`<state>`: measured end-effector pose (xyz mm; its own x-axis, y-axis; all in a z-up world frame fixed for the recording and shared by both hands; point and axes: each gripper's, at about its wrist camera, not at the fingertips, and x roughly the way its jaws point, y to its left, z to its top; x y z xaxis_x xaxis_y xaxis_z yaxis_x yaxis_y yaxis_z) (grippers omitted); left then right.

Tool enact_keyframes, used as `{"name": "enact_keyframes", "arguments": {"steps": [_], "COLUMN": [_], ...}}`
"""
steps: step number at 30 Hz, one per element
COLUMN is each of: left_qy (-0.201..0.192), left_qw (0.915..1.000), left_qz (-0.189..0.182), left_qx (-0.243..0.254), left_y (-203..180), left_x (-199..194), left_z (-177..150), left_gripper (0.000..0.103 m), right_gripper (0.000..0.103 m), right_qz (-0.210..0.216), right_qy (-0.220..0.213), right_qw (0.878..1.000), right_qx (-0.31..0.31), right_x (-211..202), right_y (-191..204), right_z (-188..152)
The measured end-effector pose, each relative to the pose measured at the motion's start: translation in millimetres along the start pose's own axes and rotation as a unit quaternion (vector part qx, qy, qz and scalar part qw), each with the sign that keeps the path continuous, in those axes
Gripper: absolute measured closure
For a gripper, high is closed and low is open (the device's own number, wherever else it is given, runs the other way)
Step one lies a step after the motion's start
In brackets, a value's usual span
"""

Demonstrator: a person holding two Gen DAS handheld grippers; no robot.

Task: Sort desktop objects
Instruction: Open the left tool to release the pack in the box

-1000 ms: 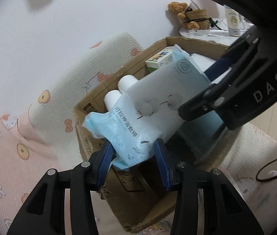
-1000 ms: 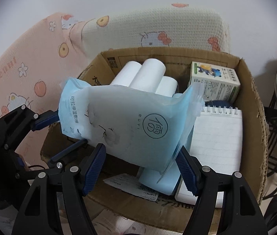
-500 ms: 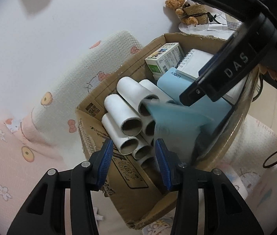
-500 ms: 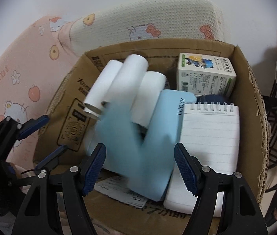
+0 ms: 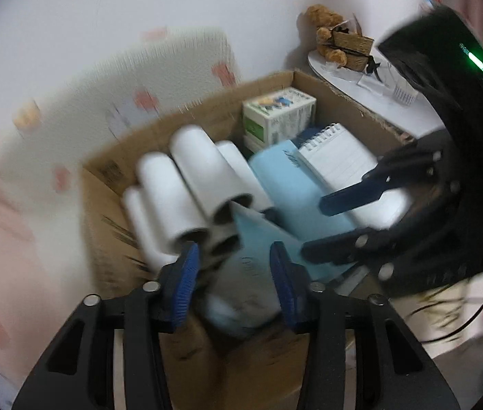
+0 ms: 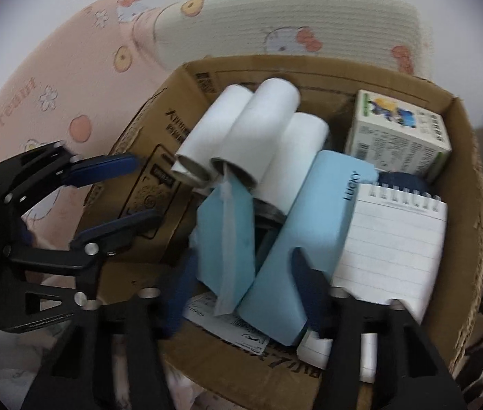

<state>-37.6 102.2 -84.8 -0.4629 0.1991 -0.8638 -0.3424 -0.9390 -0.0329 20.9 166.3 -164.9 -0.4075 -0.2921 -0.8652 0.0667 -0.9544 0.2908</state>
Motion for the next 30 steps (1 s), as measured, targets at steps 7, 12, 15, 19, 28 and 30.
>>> {"name": "enact_keyframes", "arguments": {"steps": [7,12,15,19,28,30], "left_qy": [0.078,0.086,0.100,0.125,0.067,0.057], "left_qw": [0.9863,0.9817,0.9779,0.9728,0.9763,0.9792], "left_qz": [-0.093,-0.114,-0.125,-0.122,-0.117,-0.108], "left_qx": [-0.112,-0.126,-0.134,-0.152,-0.169,-0.161], "left_y": [19.6,19.0,24.8,30.6,51.8,51.5], "left_x": [40.5,48.3,56.6,62.5,29.2,23.3], "left_z": [8.1,4.9,2.1,-3.7,-6.0,-5.6], "left_gripper": [0.093,0.097,0.097,0.097,0.097,0.097], "right_gripper": [0.062,0.065,0.065,0.065,0.065,0.065], "right_qz": [-0.001,0.015,0.013,0.006,-0.004,-0.004], "right_qy": [0.054,0.108,0.124,0.143,0.158,0.159], "right_qw": [0.998,0.994,0.992,0.988,0.985,0.985], "right_qx": [-0.020,-0.027,-0.036,-0.054,-0.068,-0.068], "right_x": [11.7,36.4,45.8,58.1,81.4,84.9], "right_y": [1.5,6.3,13.5,23.2,37.2,38.4], "right_z": [9.1,12.5,14.4,13.8,21.1,22.8]}}
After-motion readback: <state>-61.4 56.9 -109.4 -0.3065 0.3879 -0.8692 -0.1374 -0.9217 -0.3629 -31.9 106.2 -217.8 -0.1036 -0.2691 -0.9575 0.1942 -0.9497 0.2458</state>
